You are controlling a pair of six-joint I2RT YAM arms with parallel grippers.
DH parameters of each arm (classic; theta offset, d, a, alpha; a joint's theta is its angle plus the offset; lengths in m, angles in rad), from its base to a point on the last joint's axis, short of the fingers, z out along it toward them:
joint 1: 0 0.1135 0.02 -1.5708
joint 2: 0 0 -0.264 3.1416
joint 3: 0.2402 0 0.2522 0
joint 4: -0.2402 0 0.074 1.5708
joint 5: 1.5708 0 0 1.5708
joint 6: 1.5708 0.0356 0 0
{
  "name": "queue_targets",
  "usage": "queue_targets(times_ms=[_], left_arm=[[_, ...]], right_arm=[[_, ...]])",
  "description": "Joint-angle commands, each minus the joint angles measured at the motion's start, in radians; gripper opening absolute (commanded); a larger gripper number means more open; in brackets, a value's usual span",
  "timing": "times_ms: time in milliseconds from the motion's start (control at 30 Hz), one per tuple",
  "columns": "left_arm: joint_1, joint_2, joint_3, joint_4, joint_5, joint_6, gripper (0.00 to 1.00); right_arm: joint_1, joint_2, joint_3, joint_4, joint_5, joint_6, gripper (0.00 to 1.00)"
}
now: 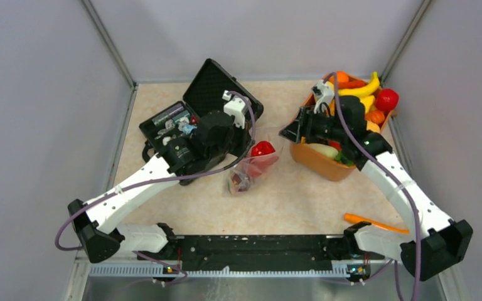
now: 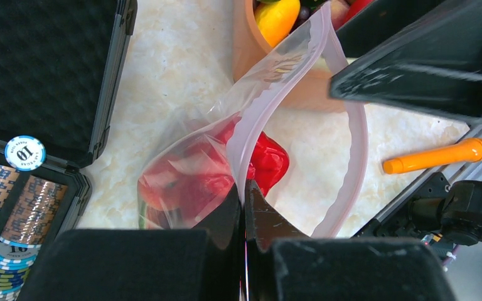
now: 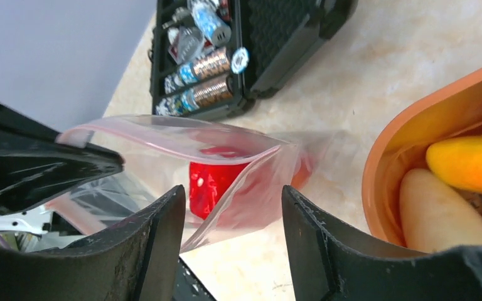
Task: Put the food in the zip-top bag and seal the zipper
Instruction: Adjust the zipper food storage bag at the center of the board.
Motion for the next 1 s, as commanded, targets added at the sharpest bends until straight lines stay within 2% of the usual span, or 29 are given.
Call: queue_targets(times_ms=[0,33,100,133,200,233,300,467,533,600,667,700,733,800,900,967], left_arm=[[0.003,-0.031,0.005,0.057,0.0,0.013,0.0],[0.003,-0.026,0.012,0.044,-0.008,0.018,0.0],[0.003,-0.026,0.014,0.022,-0.028,0.025,0.0],[0.003,-0.031,0.012,0.017,-0.039,0.028,0.0],[0.003,-0.036,0.015,0.008,-0.061,0.035,0.0],[0.004,-0.04,0.022,0.0,-0.076,0.041,0.0],[0.004,-0.047,0.036,-0.019,-0.127,0.054,0.0],[0.013,-0.078,0.057,-0.089,-0.307,0.079,0.0],[0.02,-0.092,0.058,-0.108,-0.334,0.087,0.0],[0.022,-0.111,0.054,-0.092,-0.265,0.108,0.0],[0.019,-0.115,0.06,-0.052,-0.043,0.155,0.0],[0.016,-0.109,0.077,-0.047,0.029,0.155,0.0],[0.009,-0.101,0.093,-0.056,0.051,0.152,0.0],[0.004,-0.087,0.127,-0.12,-0.058,0.131,0.0],[0.007,-0.095,0.12,-0.168,-0.268,0.127,0.0],[0.007,-0.104,0.119,-0.176,-0.263,0.126,0.0]], right_arm=[[0.056,0.075,0.028,-0.03,0.08,0.004,0.56],[0.068,0.095,0.043,-0.046,0.113,-0.006,0.56],[0.096,0.121,0.067,-0.063,0.161,-0.026,0.47],[0.106,0.128,0.076,-0.064,0.173,-0.029,0.41],[0.122,0.126,0.089,-0.046,0.174,-0.025,0.18],[0.128,0.115,0.09,-0.022,0.164,-0.019,0.11],[0.133,0.088,0.088,0.036,0.127,0.003,0.04],[0.133,0.002,0.034,0.216,0.029,0.06,0.0],[0.133,-0.016,0.004,0.263,0.032,0.068,0.0],[0.133,-0.005,-0.014,0.25,0.073,0.051,0.0],[0.132,0.046,-0.018,0.212,0.142,0.032,0.0],[0.132,0.082,0.008,0.159,0.194,0.033,0.0],[0.131,0.115,0.041,0.115,0.178,0.033,0.0],[0.133,0.145,0.06,0.147,0.053,0.038,0.0],[0.133,0.119,0.002,0.341,-0.058,0.105,0.0],[0.133,0.097,-0.031,0.439,-0.076,0.129,0.0]])
